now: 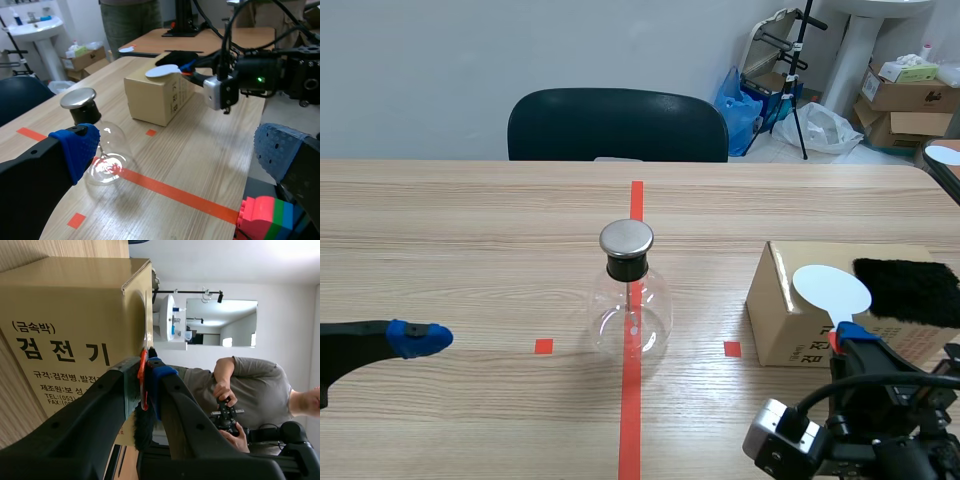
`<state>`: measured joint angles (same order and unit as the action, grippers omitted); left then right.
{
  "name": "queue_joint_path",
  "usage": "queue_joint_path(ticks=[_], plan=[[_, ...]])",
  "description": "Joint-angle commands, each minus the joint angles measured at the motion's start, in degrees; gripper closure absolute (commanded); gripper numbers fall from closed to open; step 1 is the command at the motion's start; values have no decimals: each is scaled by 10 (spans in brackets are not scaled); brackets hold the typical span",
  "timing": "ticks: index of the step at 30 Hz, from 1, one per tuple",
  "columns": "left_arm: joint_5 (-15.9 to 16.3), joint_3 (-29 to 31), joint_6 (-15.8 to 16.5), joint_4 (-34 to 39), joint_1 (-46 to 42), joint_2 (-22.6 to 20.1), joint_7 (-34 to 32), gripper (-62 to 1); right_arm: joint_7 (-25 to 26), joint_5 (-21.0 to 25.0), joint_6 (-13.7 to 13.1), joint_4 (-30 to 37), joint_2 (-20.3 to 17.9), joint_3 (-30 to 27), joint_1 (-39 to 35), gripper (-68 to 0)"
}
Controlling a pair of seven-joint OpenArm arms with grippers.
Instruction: Do the electroscope experiment
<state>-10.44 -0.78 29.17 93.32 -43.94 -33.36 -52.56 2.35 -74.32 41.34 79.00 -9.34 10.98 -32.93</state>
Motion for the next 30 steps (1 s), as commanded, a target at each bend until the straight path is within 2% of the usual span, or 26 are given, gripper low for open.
queue_joint_path(ticks=[1,10,19,24,30], plan=[[14,-4,1,1,2,2,-8,-623,-2,0,35,5,-5,-2,7,-10],[18,-4,2,1,2,2,1,-623,-2,0,35,-25,-5,-2,25,-10],[12,0,2,1,2,1,1,-623,0,-13,35,-28,-7,-2,34,-10],[12,9,23,1,2,1,1,-623,2,-16,35,-28,-7,0,35,-10],[12,9,23,1,2,2,7,-623,6,-26,35,-28,-7,-1,36,-10]])
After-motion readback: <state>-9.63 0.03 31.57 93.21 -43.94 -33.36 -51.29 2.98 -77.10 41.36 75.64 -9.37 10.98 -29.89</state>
